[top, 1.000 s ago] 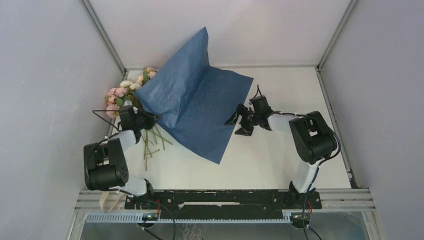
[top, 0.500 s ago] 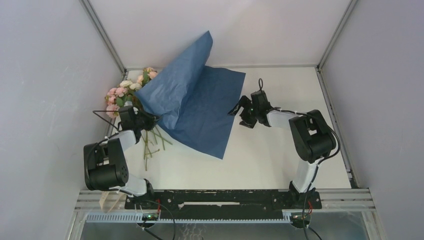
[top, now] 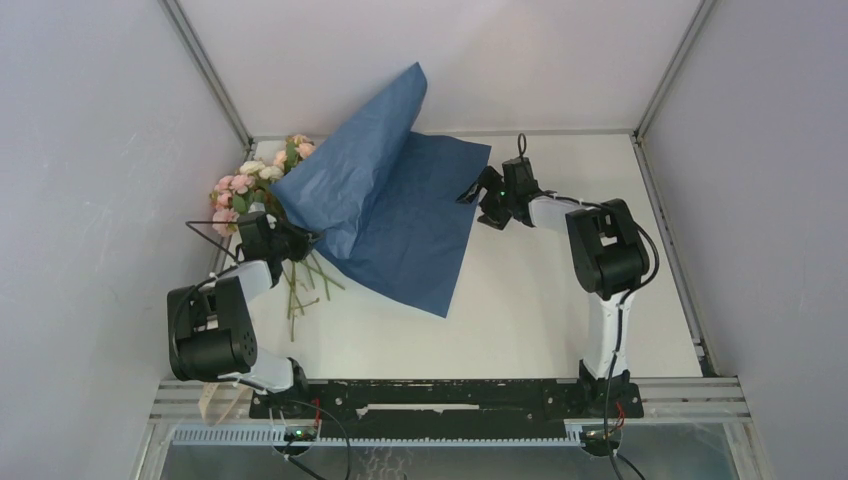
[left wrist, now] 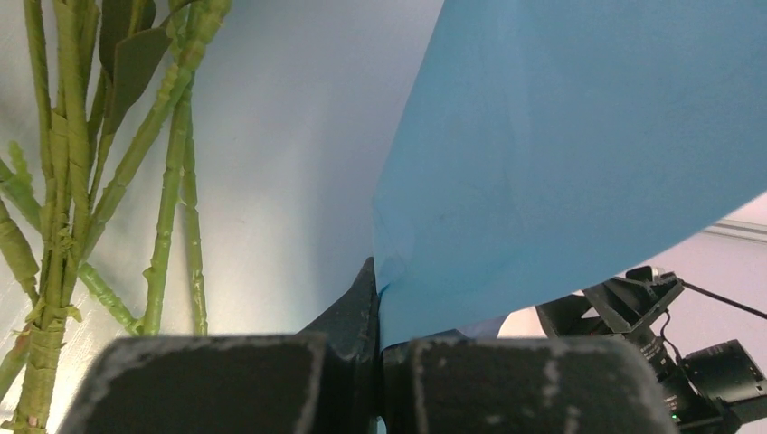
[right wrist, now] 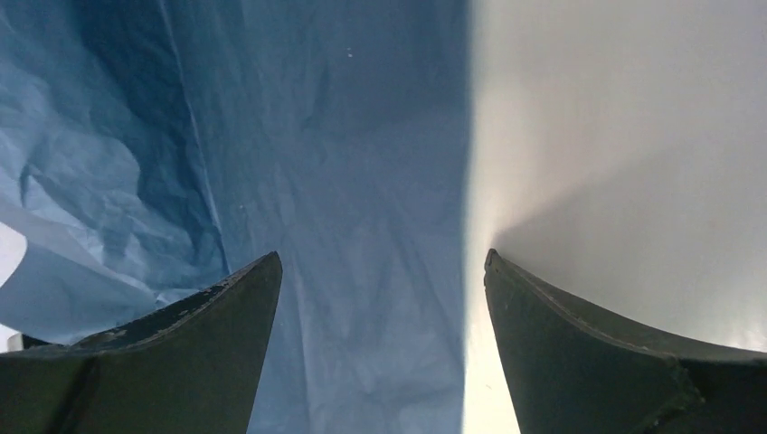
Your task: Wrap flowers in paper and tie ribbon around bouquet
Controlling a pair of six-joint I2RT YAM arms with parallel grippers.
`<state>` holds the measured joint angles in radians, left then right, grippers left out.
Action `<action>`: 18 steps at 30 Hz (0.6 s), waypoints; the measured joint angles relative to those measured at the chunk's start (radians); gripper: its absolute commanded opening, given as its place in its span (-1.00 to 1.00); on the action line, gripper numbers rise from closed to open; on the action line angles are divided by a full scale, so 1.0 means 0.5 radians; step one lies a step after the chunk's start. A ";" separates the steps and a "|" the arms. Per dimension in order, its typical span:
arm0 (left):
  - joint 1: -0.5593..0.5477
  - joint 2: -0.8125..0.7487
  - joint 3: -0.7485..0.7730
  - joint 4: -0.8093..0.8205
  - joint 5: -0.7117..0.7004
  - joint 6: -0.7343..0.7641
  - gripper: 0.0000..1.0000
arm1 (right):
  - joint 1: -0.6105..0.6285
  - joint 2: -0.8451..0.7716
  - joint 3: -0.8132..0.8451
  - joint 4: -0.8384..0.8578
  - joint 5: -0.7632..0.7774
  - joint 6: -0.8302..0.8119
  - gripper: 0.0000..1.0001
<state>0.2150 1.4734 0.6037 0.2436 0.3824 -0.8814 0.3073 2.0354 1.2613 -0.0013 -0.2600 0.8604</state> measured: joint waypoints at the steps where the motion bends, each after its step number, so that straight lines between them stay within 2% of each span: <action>1: 0.000 0.000 0.000 0.000 0.000 0.000 -1.00 | 0.002 0.024 0.022 0.018 -0.033 0.013 0.88; 8: 0.000 0.000 0.000 0.000 0.014 0.002 -1.00 | 0.006 0.111 0.056 0.147 -0.250 0.123 0.99; 13: 0.000 0.000 0.000 0.001 0.029 0.002 -1.00 | -0.002 0.162 0.061 0.249 -0.410 0.198 0.95; 15: 0.000 0.000 0.000 0.001 0.029 0.003 -1.00 | 0.002 0.182 0.067 0.279 -0.458 0.226 0.70; 18: 0.000 0.000 0.000 0.001 0.030 0.003 -1.00 | 0.006 0.203 0.067 0.298 -0.486 0.243 -0.15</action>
<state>0.2150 1.4734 0.6037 0.2440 0.3973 -0.8799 0.3103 2.1368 1.2949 0.1478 -0.5030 0.9817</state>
